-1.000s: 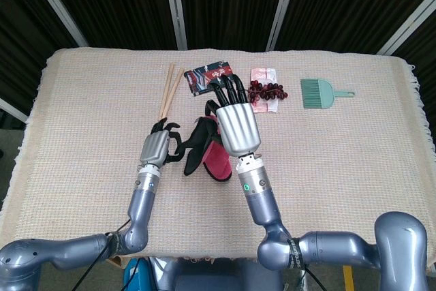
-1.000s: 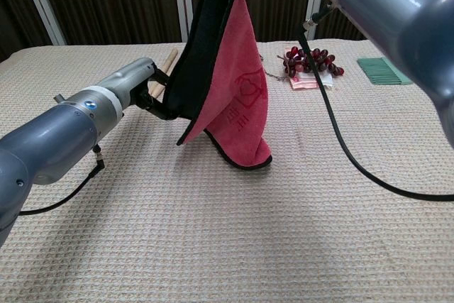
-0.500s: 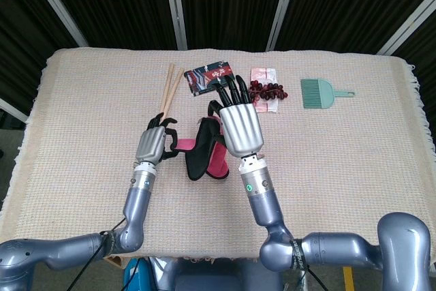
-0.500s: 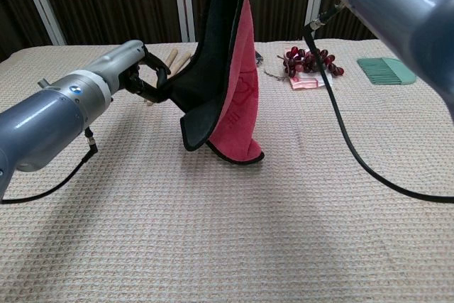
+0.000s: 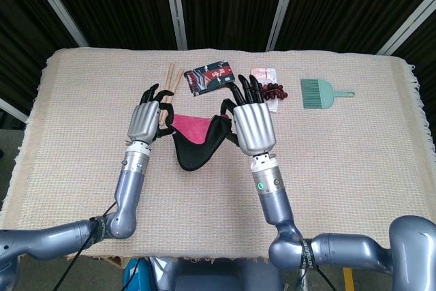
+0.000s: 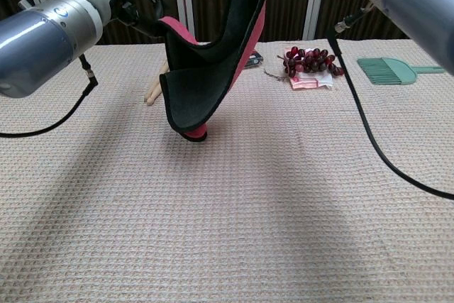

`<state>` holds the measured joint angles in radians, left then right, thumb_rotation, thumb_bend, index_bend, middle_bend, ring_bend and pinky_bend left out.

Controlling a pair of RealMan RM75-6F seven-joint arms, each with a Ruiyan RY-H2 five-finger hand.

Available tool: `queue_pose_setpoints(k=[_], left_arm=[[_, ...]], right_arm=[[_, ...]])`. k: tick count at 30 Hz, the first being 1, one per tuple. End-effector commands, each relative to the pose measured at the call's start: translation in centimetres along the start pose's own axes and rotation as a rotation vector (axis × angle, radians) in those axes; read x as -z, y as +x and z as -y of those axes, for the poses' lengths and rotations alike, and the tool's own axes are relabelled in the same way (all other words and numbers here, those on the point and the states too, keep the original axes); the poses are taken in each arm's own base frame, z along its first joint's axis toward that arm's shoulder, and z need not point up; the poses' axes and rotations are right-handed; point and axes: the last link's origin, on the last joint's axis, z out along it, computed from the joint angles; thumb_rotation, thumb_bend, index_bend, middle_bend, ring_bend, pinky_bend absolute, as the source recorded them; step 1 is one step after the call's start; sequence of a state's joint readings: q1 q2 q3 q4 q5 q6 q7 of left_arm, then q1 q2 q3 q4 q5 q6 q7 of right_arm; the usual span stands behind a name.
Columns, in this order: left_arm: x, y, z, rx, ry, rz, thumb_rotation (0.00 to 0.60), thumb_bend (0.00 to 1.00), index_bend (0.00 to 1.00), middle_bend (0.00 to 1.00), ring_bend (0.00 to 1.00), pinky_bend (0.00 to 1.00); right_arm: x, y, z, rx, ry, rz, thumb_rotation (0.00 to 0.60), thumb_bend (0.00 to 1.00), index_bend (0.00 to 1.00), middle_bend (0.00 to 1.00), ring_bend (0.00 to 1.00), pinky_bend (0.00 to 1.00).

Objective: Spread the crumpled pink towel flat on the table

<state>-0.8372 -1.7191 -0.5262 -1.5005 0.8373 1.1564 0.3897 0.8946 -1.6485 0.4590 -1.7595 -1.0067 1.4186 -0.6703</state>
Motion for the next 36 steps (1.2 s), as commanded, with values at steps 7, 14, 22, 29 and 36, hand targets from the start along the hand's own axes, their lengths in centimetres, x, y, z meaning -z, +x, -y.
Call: queue_pose_setpoints(k=[7, 14, 22, 29, 36], left_arm=[[-1.4, 1.5, -2.5, -0.071, -0.064, -0.018, 0.600, 0.51, 0.68, 0.22, 0.00, 0.07], [-2.5, 3.1, -4.5, -0.074, -0.089, -0.056, 0.600, 0.51, 0.68, 0.22, 0.00, 0.07], [-3.3, 3.8, -6.2, -0.071, -0.103, -0.082, 0.600, 0.51, 0.69, 0.22, 0.00, 0.07], [-4.3, 2.0, -8.3, -0.075, -0.130, -0.077, 0.600, 0.51, 0.68, 0.22, 0.00, 0.07], [-5.4, 0.5, -9.1, -0.078, -0.144, -0.102, 0.600, 0.51, 0.69, 0.22, 0.00, 0.07]], right_arm=[[-0.4, 1.1, -3.0, -0.007, -0.049, -0.018, 0.600, 0.53, 0.61, 0.24, 0.08, 0.00], [-0.7, 2.3, -5.0, -0.018, -0.074, -0.034, 0.600, 0.53, 0.61, 0.24, 0.08, 0.00], [-1.6, 3.7, -7.1, -0.035, -0.110, -0.059, 0.600, 0.53, 0.61, 0.24, 0.09, 0.00], [-3.6, 3.1, -7.6, -0.042, -0.127, -0.053, 0.600, 0.53, 0.61, 0.24, 0.08, 0.00], [-4.9, 2.3, -7.6, -0.047, -0.104, -0.073, 0.600, 0.53, 0.61, 0.24, 0.08, 0.00]])
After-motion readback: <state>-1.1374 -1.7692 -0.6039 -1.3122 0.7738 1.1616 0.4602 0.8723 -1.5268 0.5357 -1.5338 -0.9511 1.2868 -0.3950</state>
